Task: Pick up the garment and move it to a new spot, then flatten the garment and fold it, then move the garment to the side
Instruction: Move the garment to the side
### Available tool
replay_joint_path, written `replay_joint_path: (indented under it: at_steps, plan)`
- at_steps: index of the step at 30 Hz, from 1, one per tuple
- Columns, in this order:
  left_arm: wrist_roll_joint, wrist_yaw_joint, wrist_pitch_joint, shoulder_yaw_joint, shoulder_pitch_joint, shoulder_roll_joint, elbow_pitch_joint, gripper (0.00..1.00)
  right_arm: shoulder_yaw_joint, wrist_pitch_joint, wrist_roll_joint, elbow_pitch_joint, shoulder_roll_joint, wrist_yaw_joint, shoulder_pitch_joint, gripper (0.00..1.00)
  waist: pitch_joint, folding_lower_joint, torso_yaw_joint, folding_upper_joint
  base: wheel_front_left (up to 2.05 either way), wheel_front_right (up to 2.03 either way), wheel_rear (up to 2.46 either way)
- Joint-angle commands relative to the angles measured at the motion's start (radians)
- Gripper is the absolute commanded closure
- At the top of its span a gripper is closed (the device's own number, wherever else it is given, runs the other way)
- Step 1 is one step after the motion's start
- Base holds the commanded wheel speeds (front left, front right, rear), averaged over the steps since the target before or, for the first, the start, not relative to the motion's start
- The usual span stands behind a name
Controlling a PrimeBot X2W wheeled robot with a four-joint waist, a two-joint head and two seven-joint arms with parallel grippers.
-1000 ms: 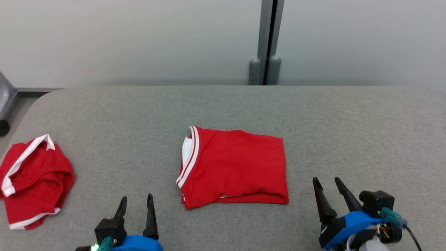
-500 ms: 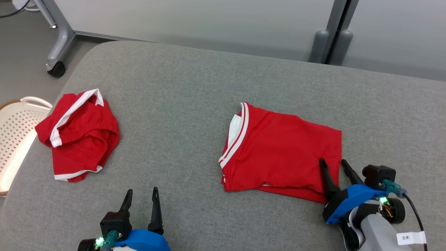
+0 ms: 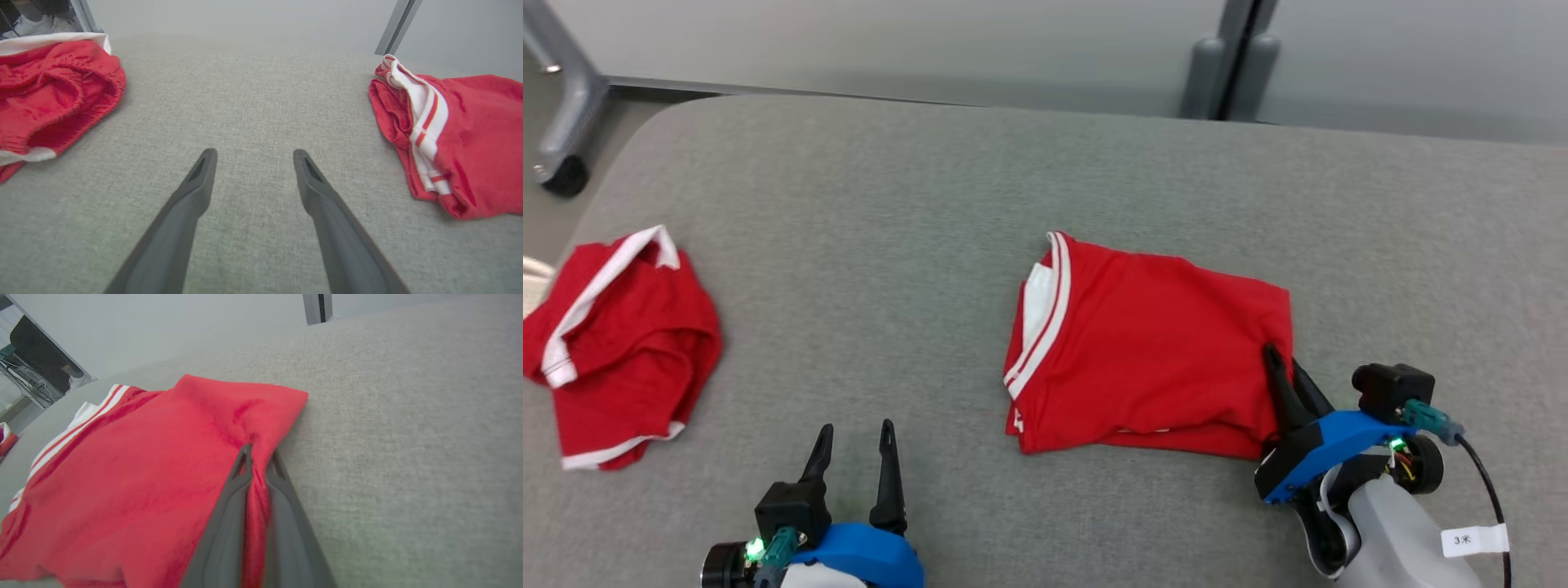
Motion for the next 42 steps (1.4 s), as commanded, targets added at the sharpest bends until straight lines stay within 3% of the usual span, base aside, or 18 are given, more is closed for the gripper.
replay_joint_path:
  at_steps: [1, 13, 22, 30, 36, 42]
  plan:
    - [0.008, -0.005, -0.002, 0.002, -0.008, -0.001, -0.006, 0.00, 0.026, -0.005, 0.017, -0.031, -0.008, 0.000, 0.017, 1.00, -0.032, 0.0000, -0.084, 0.0000, 0.00, 0.00, 0.00]
    - [0.023, -0.022, -0.002, -0.014, -0.077, -0.001, 0.010, 0.00, 0.141, -0.005, 0.060, -0.146, -0.007, 0.000, 0.022, 1.00, -0.020, 0.0000, -0.473, 0.0000, 0.00, 0.00, 0.00]
    - [0.041, -0.033, -0.002, -0.009, -0.109, 0.000, 0.028, 0.00, 0.172, -0.005, 0.104, -0.190, -0.006, 0.000, 0.041, 1.00, 0.018, 0.0000, -0.641, 0.0000, 0.00, 0.00, 0.00]
    - [0.060, -0.047, -0.002, -0.007, -0.122, 0.001, 0.038, 0.00, 0.166, -0.005, 0.077, -0.206, -0.005, 0.000, 0.046, 1.00, 0.041, 0.0000, -0.675, 0.0000, 0.00, 0.00, 0.00]
    - [0.064, -0.048, -0.002, -0.020, -0.130, 0.000, 0.045, 0.00, 0.117, -0.005, -0.049, -0.168, -0.014, 0.000, -0.034, 1.00, 0.068, 0.0000, -0.612, 0.0000, 0.00, 0.00, 0.00]
    - [0.081, -0.052, -0.002, -0.018, -0.138, -0.001, 0.050, 0.00, 0.033, -0.005, -0.174, -0.089, -0.117, 0.000, -0.163, 1.00, 0.100, 0.0000, -0.523, 0.0000, 0.00, 0.00, 0.00]
